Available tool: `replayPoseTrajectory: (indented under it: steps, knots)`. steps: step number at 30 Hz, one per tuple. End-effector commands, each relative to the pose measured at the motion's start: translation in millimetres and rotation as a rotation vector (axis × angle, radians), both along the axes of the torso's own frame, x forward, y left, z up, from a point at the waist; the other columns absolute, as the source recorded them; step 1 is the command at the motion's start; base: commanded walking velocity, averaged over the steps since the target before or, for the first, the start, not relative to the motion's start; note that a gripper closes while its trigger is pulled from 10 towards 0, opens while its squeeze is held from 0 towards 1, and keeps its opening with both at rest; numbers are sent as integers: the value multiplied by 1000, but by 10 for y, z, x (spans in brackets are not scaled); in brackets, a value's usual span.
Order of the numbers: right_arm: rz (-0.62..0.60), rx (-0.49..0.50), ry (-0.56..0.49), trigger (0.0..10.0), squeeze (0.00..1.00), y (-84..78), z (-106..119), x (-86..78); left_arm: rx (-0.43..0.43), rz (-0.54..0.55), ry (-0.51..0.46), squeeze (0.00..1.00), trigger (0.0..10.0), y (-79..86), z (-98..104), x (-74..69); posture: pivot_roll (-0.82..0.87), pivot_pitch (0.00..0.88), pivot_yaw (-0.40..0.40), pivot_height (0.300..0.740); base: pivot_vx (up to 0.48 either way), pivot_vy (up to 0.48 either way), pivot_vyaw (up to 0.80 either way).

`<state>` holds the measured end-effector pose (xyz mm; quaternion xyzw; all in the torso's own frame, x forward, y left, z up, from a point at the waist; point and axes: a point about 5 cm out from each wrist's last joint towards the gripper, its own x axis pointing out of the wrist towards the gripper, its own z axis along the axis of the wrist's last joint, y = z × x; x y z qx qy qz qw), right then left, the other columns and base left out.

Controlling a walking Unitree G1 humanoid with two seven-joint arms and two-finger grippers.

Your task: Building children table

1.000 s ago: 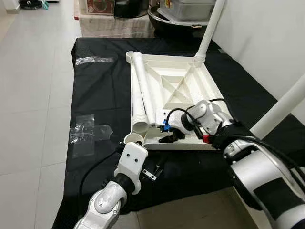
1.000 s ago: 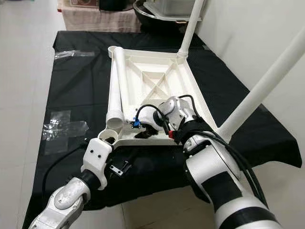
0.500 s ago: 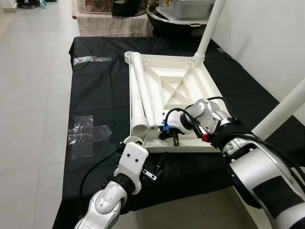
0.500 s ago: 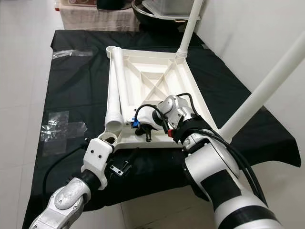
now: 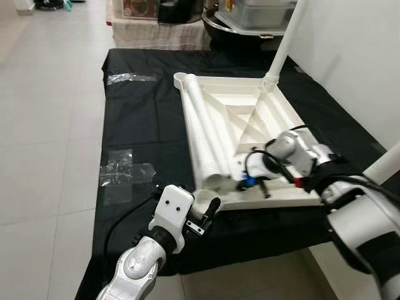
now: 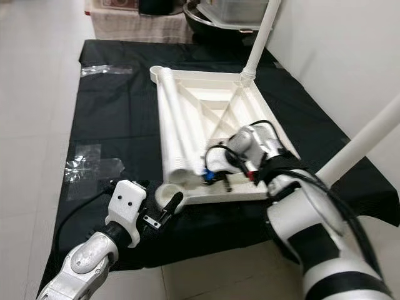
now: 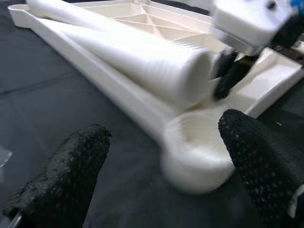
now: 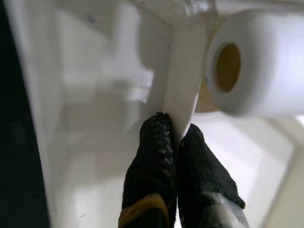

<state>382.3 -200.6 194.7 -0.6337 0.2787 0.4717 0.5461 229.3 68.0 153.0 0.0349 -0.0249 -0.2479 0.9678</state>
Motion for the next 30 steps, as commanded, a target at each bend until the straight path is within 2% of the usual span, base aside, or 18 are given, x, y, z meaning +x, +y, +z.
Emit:
replayPoseTrajectory:
  steps: [1, 3, 8, 9, 11, 12, 13, 14, 19, 21, 22, 25, 26, 28, 29, 30]
  knots:
    - [-32, -104, -23, 0, 0, -192, -73, -24, -4, -7, 6, 0, 10000, -25, -8, -13, -6, 143, -155, 740, 0, 0, 0]
    - [-81, -155, -106, 0, 0, -331, -35, 1, -2, -8, 6, 0, 10000, -24, -10, -8, -4, 135, -157, 740, 0, 0, 0]
    - [-127, -177, -140, 0, 0, -440, -5, 2, 0, -9, 4, 0, 10000, -22, -10, -6, 3, 133, -157, 740, 0, 0, 0]
    - [-168, -129, -169, 10000, 0, -472, 9, 8, 3, -7, 4, 0, 10000, -16, -12, -7, 7, 127, -154, 740, 0, 0, 0]
    - [-168, -129, -169, 10000, 0, -472, 9, 8, 3, -7, 4, 0, 10000, -16, -12, -7, 7, 127, -154, 740, 0, 0, 0]
    - [-198, -24, -191, 10000, 161, -397, 26, 38, 5, -7, 5, 0, 10000, -10, -15, -10, 8, 124, -152, 740, 0, 0, 0]
    - [-200, 11, -195, 10000, 161, -361, 35, 48, 5, -7, 6, 0, 10000, -9, -17, -10, 8, 124, -152, 740, 0, 0, 0]
    - [-200, 46, -190, 10000, 1000, -326, 49, 55, 6, -8, 6, 0, 10000, -9, -18, -11, 10, 122, -148, 740, 0, 0, 0]
    - [-200, 122, -174, 10000, 1000, -263, 114, 70, 8, -10, 4, 0, 10000, -6, -14, -7, 11, 120, -150, 740, 0, 0, 0]
    - [-203, 161, -166, 10000, 1000, -244, 177, 77, 8, -8, 3, 0, 10000, -3, -14, -3, 11, 120, -151, 740, 0, 0, 0]
    - [-203, 199, -136, 10000, 1000, -244, 289, 75, 7, -7, 2, 0, 10000, 1, -9, 1, 12, 120, -152, 740, 0, 0, 0]
    - [-202, 202, -120, 10000, 1000, -254, 332, 70, 6, -6, 1, 0, 10000, 2, -6, 2, 12, 120, -152, 740, 0, 0, 0]
    - [-219, 183, -108, 10000, 0, -300, 379, 63, 6, -6, 0, 0, 10000, 3, -5, 2, 11, 122, -151, 740, 0, 0, 0]
    - [-219, 183, -108, 10000, 0, -300, 379, 63, 6, -6, 0, 0, 10000, 3, -5, 2, 11, 122, -151, 740, 0, 0, 0]
    - [-239, 150, -92, 10000, 0, -367, 441, 48, 3, -5, 1, 0, 10000, 3, -4, 1, 9, 123, -150, 740, 0, 0, 0]
    - [-268, 63, -185, 10000, 0, -464, 556, 76, 0, -5, 2, 0, 10000, 1, -4, -1, 9, 123, -151, 740, 0, 0, 0]
